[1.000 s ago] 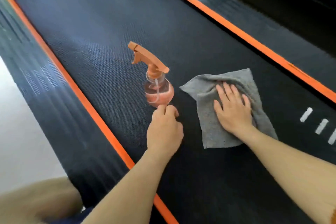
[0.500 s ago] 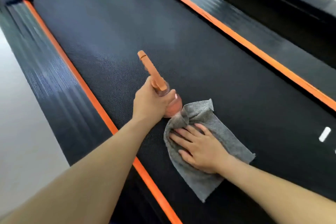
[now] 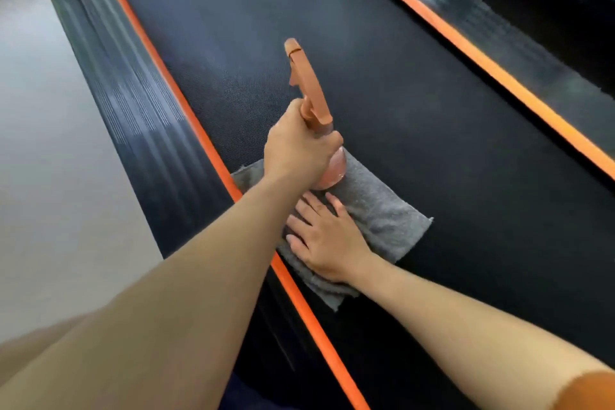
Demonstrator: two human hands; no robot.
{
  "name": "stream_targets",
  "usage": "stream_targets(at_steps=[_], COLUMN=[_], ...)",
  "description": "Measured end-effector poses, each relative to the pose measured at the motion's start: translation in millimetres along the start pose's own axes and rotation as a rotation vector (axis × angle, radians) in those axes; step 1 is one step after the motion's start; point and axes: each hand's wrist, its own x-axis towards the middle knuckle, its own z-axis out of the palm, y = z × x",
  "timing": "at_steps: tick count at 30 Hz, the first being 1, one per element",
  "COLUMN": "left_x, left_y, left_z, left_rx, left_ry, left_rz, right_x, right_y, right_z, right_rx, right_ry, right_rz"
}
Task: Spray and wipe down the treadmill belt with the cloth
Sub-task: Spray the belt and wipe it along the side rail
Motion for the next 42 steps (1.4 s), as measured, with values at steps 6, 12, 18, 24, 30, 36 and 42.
stream_targets(at_steps=[6, 12, 18, 24, 30, 36, 42], left_x=[-17.5, -22.5, -19.1, -12.0, -33.3, -76.8, -79.9], left_y=[-6.1, -9.4, -9.2, -5.7, 8.8, -4.5, -23.6], left_z=[17.7, 19.3, 16.5, 2.1, 8.7, 46.1, 38.6], left_rx=[0.060, 0.066, 0.288, 0.892, 0.934, 0.862, 1.089], left_ry=[-0.064, -0.042, -0.087, -0.263, -0.681, -0.991, -1.041], left_rz=[0.069, 0.033, -0.022, -0.019, 0.039, 0.418, 0.343], right_x=[-92.5, -82.9, -53.0, -121.4, -107.7, -143.0, -239.8], right_y=[136.6, 123.0, 6.3, 94.8, 55.2, 14.6, 148.9], right_z=[-29.7, -27.4, 0.9, -12.6, -1.2, 11.0, -20.1], right_rx=[-0.061, 0.043, 0.027, -0.067, 0.025, 0.038, -0.036], right_ry=[-0.027, 0.110, 0.045, -0.026, 0.229, 0.059, 0.125], right_rz=[0.490, 1.041, 0.487, 0.377, 0.975, 0.283, 0.904])
